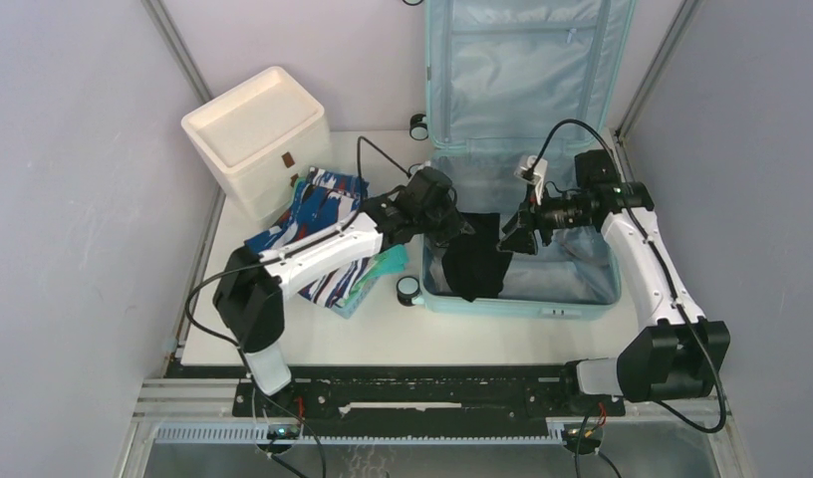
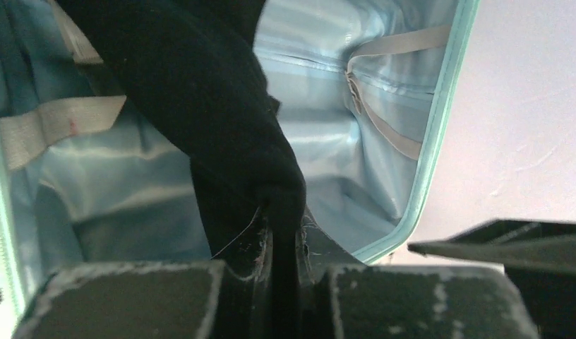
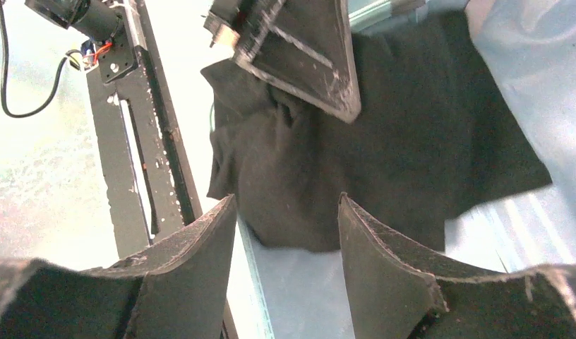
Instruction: Open, take out, and arrange the luggage
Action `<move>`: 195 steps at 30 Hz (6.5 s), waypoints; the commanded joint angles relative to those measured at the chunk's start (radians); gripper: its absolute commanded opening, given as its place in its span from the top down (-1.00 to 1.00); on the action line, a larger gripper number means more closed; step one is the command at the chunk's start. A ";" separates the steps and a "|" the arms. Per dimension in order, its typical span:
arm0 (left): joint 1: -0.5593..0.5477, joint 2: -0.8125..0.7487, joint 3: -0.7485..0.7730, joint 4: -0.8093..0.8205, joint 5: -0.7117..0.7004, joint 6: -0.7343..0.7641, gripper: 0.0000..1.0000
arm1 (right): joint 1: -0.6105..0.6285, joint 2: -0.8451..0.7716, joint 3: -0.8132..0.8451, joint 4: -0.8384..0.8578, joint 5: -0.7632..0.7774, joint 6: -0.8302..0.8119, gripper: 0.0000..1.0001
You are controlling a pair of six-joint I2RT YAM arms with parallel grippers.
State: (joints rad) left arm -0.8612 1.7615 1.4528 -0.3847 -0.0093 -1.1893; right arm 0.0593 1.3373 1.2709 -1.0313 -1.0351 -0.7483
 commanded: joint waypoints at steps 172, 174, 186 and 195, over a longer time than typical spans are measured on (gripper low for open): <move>0.734 -0.520 -0.197 -0.065 -0.366 0.708 -0.32 | 0.279 0.207 0.352 0.120 0.203 0.071 -0.99; 0.712 -0.458 -0.153 -0.087 -0.394 0.698 -0.32 | 0.271 0.267 0.411 0.065 0.176 0.076 -0.99; 0.595 -0.081 0.250 -0.342 -0.756 0.562 -0.17 | 0.221 0.394 0.448 0.196 0.102 0.252 -0.90; 0.590 -0.028 0.232 -0.337 -0.805 0.511 -0.16 | 0.154 0.466 0.464 0.197 0.062 0.244 -0.85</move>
State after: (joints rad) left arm -0.2703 1.7149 1.6489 -0.7189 -0.7403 -0.6304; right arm 0.2329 1.7767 1.6844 -0.8635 -0.9279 -0.5064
